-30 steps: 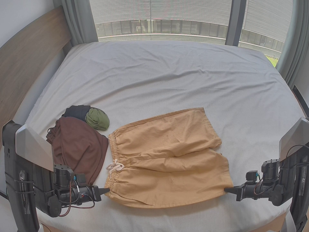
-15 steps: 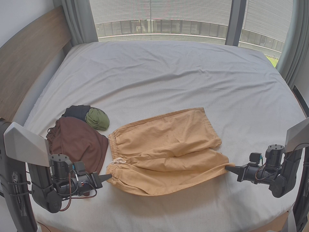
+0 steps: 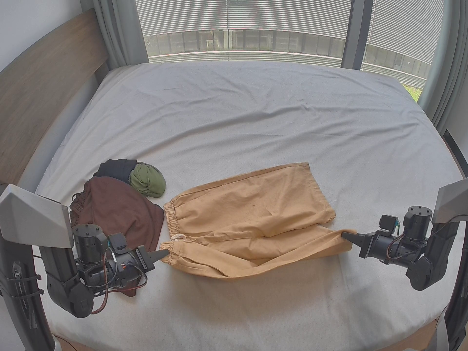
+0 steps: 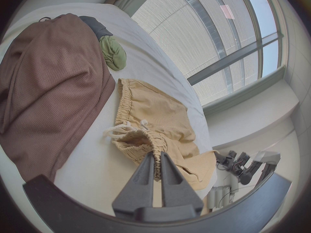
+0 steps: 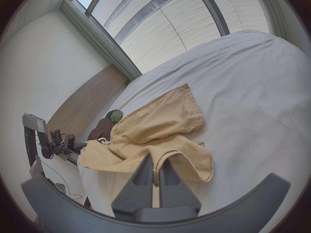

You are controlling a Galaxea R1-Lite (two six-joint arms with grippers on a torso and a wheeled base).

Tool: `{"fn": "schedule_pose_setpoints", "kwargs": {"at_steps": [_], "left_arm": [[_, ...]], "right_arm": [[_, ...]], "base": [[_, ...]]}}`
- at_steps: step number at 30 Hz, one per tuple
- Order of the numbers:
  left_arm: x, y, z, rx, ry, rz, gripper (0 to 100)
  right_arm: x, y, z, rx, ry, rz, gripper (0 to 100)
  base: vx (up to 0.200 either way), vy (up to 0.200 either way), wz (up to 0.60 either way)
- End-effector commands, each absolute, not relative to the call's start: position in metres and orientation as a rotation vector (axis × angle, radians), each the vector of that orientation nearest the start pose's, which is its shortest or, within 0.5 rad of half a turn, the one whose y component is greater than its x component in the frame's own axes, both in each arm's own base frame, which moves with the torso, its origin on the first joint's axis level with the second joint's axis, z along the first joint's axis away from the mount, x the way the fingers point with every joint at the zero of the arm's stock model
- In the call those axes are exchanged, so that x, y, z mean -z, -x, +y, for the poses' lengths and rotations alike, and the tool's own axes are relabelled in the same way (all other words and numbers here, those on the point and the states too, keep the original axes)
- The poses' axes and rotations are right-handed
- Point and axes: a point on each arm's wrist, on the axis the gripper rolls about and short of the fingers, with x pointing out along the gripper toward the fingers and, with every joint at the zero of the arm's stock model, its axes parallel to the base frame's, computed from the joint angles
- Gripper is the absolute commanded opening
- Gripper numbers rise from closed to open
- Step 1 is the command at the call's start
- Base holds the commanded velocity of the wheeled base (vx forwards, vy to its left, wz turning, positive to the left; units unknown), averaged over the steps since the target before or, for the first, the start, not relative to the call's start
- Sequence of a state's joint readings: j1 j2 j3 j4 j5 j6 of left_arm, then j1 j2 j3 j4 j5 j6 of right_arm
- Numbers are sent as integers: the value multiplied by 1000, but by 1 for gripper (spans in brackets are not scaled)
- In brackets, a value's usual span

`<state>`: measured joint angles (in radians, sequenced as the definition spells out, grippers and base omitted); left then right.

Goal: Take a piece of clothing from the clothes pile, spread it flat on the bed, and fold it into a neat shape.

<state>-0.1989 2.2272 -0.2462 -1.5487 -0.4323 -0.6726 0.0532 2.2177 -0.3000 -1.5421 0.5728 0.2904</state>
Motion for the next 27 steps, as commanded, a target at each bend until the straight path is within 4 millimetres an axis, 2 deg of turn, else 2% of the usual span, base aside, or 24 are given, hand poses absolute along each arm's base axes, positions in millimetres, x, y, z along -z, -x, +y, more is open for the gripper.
{"fn": "schedule_pose_setpoints", "kwargs": {"at_steps": [1,9,27], "left_arm": [[-18,-268,-70,469,740,597,0],[-31,-272,-81,473,907,601,0],[-26,-284,-78,409,929,567,0]], "right_arm": [[-17,-289,25,-557,-375,430,0],[-20,-295,24,-563,-372,402,0],[-37,-324,23,-567,-399,289,0]], "base": [[0,0,0],[0,0,0],[0,0,0]]}}
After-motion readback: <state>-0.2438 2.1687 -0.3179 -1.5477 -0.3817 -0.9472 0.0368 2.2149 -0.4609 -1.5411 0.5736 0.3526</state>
